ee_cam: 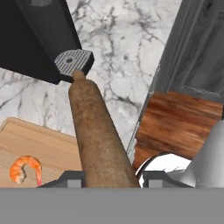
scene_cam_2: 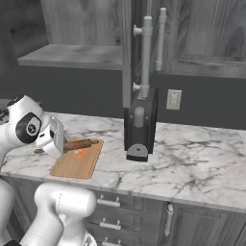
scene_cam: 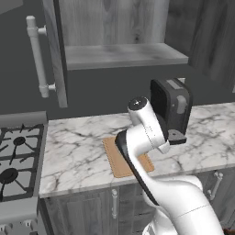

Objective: Open the cabinet, retrieve the rolling pin, and place it next to the meat on the cutting board to prepare for tenderizing.

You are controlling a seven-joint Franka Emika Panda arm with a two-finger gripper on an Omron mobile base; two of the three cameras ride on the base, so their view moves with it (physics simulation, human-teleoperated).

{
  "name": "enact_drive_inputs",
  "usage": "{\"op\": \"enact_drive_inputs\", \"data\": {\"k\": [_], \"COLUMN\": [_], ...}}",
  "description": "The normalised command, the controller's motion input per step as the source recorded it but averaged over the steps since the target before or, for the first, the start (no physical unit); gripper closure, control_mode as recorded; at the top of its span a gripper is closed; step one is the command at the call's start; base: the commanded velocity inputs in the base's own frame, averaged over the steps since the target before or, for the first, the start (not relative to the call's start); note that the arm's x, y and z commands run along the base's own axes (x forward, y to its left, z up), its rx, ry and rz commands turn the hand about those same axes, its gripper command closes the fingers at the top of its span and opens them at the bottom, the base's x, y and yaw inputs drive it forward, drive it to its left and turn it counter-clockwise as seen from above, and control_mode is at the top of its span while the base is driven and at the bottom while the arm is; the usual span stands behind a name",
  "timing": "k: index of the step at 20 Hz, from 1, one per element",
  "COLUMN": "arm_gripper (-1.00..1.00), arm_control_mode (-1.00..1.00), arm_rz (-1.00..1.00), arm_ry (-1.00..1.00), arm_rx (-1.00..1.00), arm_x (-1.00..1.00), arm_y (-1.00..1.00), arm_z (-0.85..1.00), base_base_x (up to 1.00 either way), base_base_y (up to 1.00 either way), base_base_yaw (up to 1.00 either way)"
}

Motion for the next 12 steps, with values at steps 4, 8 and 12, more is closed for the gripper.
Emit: {"op": "enact_drive_inputs", "data": {"k": [4, 8, 12], "arm_gripper": [1.0, 1.0, 1.0], "arm_control_mode": [-1.0, -1.0, -1.0], "arm_rz": [-0.02, -0.04, -0.05], "arm_ry": [0.04, 0.03, 0.01], "arm_rx": [0.01, 0.0, 0.0], "arm_x": [0.04, 0.08, 0.16], "arm_y": [0.0, 0.0, 0.0], "arm_z": [-0.5, -0.43, -0.32], "base_base_x": [0.0, 0.0, 0.0], "base_base_y": [0.0, 0.0, 0.0], "base_base_yaw": [0.0, 0.0, 0.0]}}
